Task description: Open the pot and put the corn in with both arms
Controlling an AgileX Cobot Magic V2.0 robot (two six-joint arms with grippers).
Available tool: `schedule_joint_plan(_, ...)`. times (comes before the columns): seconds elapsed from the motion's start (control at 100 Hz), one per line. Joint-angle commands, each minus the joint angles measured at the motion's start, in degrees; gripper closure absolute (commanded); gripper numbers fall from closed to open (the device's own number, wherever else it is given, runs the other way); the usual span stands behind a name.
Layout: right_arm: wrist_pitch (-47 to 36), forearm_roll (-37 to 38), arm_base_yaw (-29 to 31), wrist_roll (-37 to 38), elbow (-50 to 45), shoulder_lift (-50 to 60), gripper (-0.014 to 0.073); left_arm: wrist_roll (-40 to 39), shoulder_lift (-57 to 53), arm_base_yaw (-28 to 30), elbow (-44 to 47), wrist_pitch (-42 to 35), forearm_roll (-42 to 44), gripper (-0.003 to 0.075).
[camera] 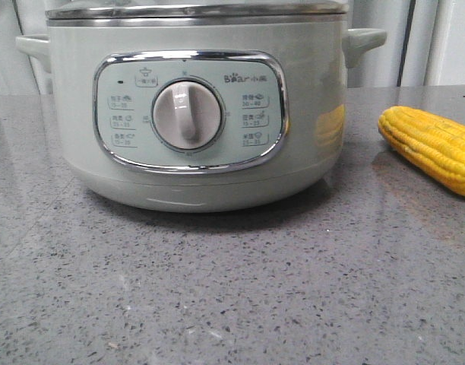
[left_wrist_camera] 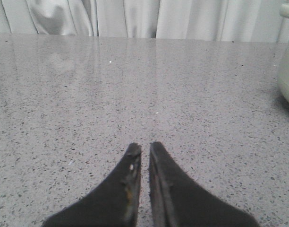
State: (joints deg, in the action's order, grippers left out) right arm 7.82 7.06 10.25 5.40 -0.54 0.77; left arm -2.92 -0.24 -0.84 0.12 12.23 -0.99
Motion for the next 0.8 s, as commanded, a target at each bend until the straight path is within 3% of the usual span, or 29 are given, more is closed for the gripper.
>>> schedule_joint_plan(0.0,-4.41,0.61,0.11,0.00,-1.12,1.12,0.0657,-0.26,-1.72,-0.41,1.22,-4.50,0.14,0.0741)
schedule_joint_plan(0.56,-4.55,0.61,0.11,0.00,-1.12,1.12,0.0657,-0.26,-1.72,-0.41,1.22,-4.83,0.04,0.0741)
schedule_joint_plan(0.69,-9.17,-0.21,0.11,0.00,-0.74,1.12,0.0657,-0.26,-1.72,-0.41,0.99,-8.32,-4.26,0.0741)
schedule_joint_plan(0.79,-8.33,-0.21,-0.39,0.00,1.64,0.15,0.0657,-0.26,-1.46,-0.41,-0.86,-7.95,-5.34,0.0741)
